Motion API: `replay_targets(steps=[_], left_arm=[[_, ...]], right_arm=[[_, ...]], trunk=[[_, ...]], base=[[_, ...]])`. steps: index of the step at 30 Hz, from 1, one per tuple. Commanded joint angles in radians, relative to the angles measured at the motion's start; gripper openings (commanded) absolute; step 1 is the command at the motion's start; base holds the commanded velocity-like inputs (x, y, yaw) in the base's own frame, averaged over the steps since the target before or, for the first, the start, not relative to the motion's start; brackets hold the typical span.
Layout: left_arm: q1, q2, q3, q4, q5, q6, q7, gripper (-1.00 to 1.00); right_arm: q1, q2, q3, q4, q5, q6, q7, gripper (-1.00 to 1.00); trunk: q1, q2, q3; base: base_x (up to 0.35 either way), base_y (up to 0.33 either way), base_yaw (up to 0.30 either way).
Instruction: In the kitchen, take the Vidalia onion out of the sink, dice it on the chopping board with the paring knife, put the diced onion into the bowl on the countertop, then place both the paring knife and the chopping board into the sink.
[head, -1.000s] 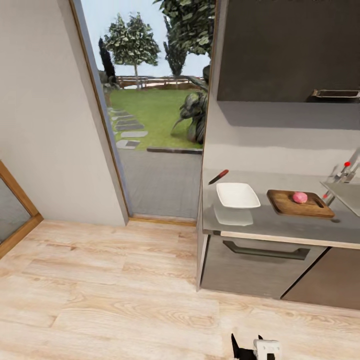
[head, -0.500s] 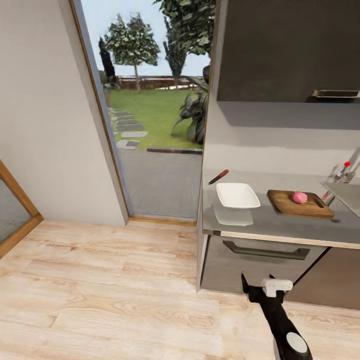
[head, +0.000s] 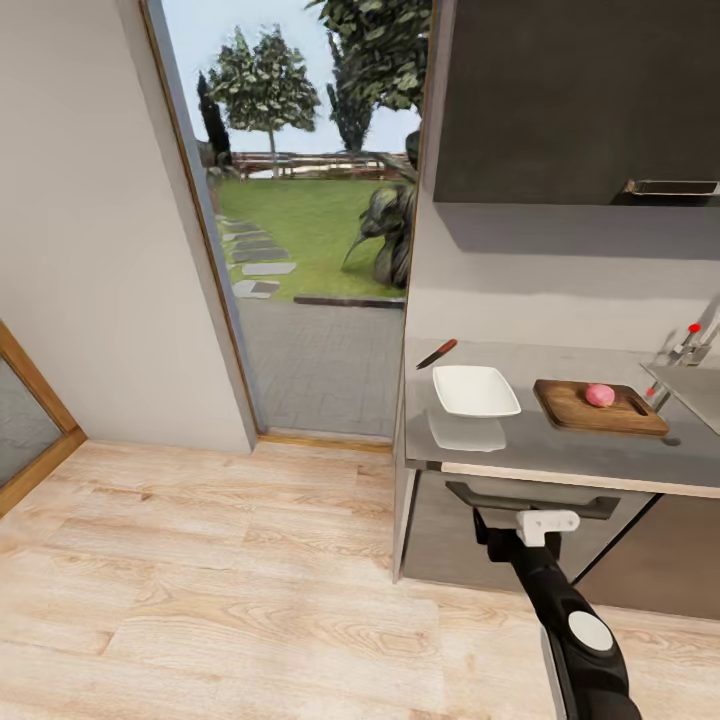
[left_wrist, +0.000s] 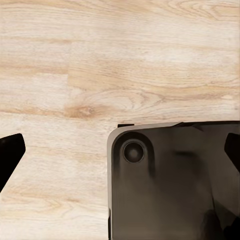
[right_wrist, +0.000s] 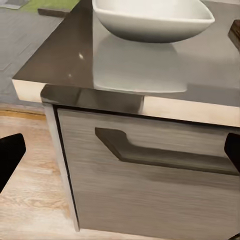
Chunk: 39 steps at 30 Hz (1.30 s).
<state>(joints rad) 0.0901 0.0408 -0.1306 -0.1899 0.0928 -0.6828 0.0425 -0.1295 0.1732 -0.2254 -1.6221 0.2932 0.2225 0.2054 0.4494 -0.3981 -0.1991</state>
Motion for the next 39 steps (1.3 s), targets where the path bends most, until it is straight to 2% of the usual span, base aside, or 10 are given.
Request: replay_targets(steps=[1, 12, 19, 30, 31, 39], left_arm=[[0.0, 0.001, -0.009, -0.002, 0.009, -0.001, 0.004, 1.0], [0.0, 0.001, -0.009, -0.002, 0.01, 0.0, 0.003, 1.0], [0.0, 0.001, -0.009, -0.002, 0.01, 0.0, 0.003, 1.0], [0.0, 0.001, -0.009, -0.002, 0.01, 0.0, 0.003, 1.0], [0.0, 0.001, -0.009, -0.002, 0.01, 0.0, 0.003, 1.0], [0.0, 0.0, -0.009, -0.001, 0.01, 0.0, 0.002, 1.0]], right_arm=[[-0.001, 0.001, 0.001, -0.004, 0.011, 0.011, 0.001, 1.0], [-0.019, 0.001, 0.042, -0.009, 0.011, 0.123, -0.104, 1.0], [-0.108, 0.001, 0.049, -0.01, 0.011, 0.219, -0.139, 1.0], [-0.319, 0.001, 0.051, -0.01, 0.011, 0.43, -0.144, 1.0], [-0.379, 0.001, 0.051, -0.01, 0.011, 0.479, -0.144, 1.0], [-0.498, 0.001, 0.051, -0.009, 0.011, 0.607, -0.145, 1.0]], trunk=[[0.001, -0.002, -0.002], [0.001, -0.002, -0.002], [0.001, -0.002, -0.002], [0.001, -0.002, -0.002], [0.001, -0.002, -0.002], [0.001, -0.002, -0.002]], base=[[0.0, 0.0, 0.0], [0.0, 0.0, 0.0], [0.0, 0.0, 0.0], [0.0, 0.0, 0.0], [0.0, 0.0, 0.0], [0.023, 0.0, 0.0]])
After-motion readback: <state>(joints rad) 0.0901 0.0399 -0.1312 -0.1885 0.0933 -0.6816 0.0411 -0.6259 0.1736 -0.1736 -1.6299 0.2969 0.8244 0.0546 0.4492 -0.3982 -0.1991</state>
